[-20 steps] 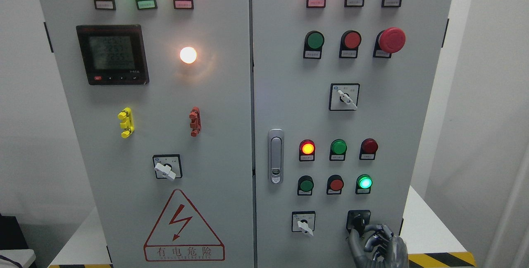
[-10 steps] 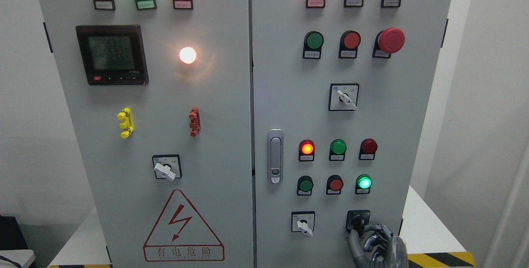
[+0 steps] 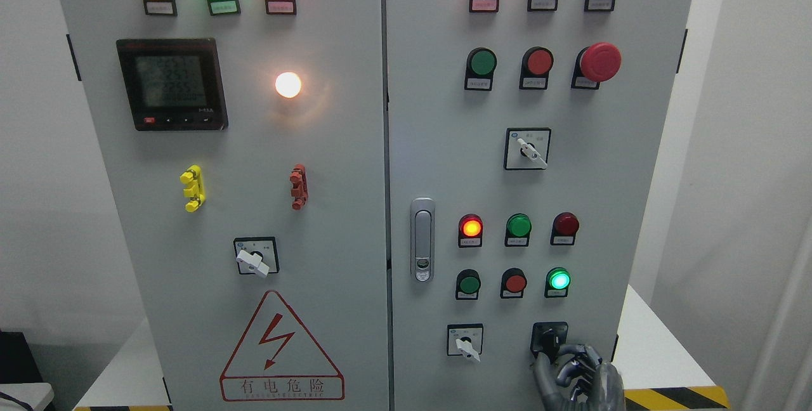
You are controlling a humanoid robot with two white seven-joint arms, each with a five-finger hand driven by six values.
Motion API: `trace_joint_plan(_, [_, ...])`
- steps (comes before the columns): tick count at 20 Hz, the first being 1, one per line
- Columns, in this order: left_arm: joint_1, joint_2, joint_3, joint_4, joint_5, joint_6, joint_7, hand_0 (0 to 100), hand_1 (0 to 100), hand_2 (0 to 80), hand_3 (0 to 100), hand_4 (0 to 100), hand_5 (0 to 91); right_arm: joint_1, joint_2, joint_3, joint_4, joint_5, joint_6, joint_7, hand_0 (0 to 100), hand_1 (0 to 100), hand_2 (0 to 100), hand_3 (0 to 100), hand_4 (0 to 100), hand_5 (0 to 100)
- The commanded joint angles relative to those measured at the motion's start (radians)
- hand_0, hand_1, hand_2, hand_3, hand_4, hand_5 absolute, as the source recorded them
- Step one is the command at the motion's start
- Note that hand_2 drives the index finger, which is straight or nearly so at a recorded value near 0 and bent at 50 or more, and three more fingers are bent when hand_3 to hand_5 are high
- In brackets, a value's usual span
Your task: Trip black knob to open circuit
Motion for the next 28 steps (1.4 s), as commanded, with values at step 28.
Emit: trace_joint_plan(28, [-0.008,0.000,0.000,0.000,-0.032,0.000,0.001,12,39,0.0,0,0,0.0,0.002,-0.002,-0.011,0.002,0.000,0.003,-0.012,35,82,45,81,85,92])
